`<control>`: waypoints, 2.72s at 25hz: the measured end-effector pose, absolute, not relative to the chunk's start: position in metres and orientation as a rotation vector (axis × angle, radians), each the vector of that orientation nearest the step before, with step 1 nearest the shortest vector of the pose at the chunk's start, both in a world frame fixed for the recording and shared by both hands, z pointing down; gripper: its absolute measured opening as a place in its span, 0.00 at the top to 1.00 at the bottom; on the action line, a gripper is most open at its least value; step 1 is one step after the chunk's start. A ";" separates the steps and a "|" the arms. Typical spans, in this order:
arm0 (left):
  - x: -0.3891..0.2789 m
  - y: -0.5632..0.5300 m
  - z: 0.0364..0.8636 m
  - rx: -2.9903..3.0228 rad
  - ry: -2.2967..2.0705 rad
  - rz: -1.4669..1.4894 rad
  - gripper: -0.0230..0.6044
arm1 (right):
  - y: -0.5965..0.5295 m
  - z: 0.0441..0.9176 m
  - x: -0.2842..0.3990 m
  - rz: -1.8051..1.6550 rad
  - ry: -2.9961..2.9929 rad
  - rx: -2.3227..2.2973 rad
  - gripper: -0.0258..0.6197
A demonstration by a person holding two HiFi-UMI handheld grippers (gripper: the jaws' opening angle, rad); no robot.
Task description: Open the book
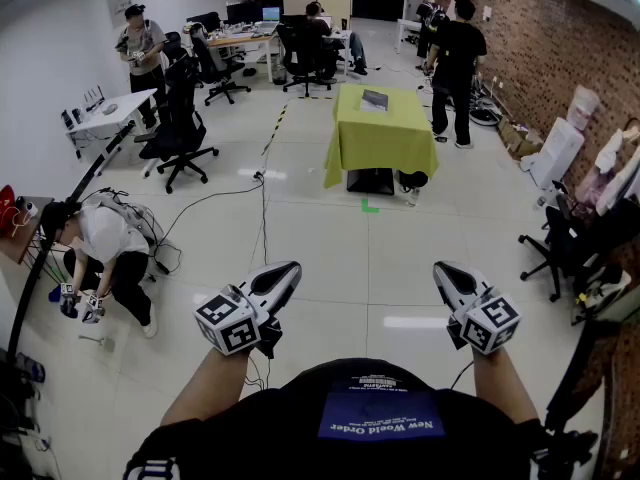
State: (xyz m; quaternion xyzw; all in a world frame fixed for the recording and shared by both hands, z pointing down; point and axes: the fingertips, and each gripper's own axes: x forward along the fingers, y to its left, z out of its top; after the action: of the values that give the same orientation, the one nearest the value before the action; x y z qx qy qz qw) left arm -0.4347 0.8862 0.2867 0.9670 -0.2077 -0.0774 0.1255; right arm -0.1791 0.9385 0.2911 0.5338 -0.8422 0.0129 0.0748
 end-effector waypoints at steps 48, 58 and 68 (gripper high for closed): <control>-0.190 0.416 0.267 2.841 -0.517 -0.174 0.95 | 0.461 0.282 0.049 0.024 -2.550 1.625 0.98; -0.180 0.272 0.276 2.836 -0.490 -0.150 0.95 | 0.321 0.297 0.054 0.065 -2.525 1.616 0.98; -0.090 0.129 0.266 2.817 -0.699 -0.185 0.95 | 0.146 0.295 0.143 -0.005 -2.636 1.403 0.98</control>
State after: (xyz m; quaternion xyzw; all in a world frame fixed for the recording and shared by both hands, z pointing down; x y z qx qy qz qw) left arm -0.0898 0.1290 0.2661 0.9620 -0.2388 -0.0631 0.1162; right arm 0.1427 0.1463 0.2954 0.4684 -0.8801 -0.0016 0.0778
